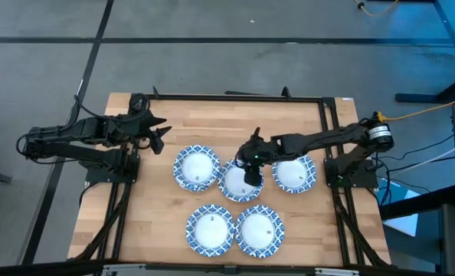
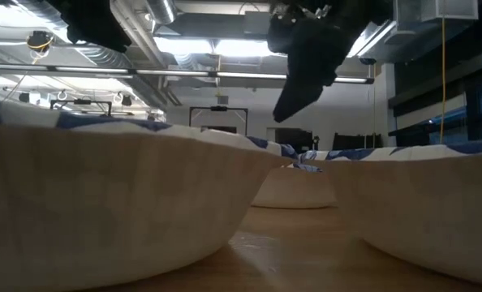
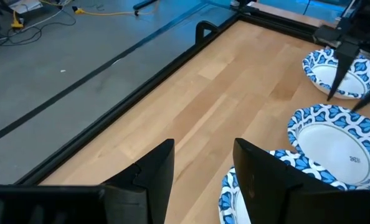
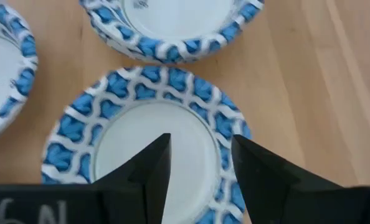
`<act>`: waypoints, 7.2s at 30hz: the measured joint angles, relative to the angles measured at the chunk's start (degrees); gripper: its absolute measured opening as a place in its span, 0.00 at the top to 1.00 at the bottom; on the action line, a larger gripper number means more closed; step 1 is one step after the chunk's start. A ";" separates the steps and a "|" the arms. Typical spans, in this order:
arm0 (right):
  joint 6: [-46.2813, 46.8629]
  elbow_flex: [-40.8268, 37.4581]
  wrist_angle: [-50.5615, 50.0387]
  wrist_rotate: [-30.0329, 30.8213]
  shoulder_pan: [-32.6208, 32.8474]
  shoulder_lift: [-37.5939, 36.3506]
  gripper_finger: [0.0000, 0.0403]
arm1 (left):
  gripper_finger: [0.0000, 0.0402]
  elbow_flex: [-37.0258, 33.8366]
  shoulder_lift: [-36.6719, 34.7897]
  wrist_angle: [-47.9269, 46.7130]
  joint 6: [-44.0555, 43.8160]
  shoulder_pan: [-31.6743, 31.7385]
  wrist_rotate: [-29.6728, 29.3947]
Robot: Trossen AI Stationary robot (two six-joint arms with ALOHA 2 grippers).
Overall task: Nest bowls inside each other
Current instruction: Stack the white bowl on the white bowl
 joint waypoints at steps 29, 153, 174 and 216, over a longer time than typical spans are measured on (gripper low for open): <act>11.86 -7.78 -2.06 2.32 -3.41 0.57 0.58 | 0.60 0.00 0.02 -0.23 0.07 0.00 0.02; -12.43 48.48 -10.63 -9.77 -11.15 34.15 0.63 | 0.60 0.00 0.02 -2.25 0.11 -0.02 0.09; -15.24 40.06 -31.67 -7.60 -11.17 17.36 0.57 | 0.60 0.00 0.02 -3.35 0.11 0.00 0.09; 37.40 -25.27 -33.73 3.74 -11.19 -28.06 0.57 | 0.60 0.02 0.02 -3.11 1.53 0.00 -0.11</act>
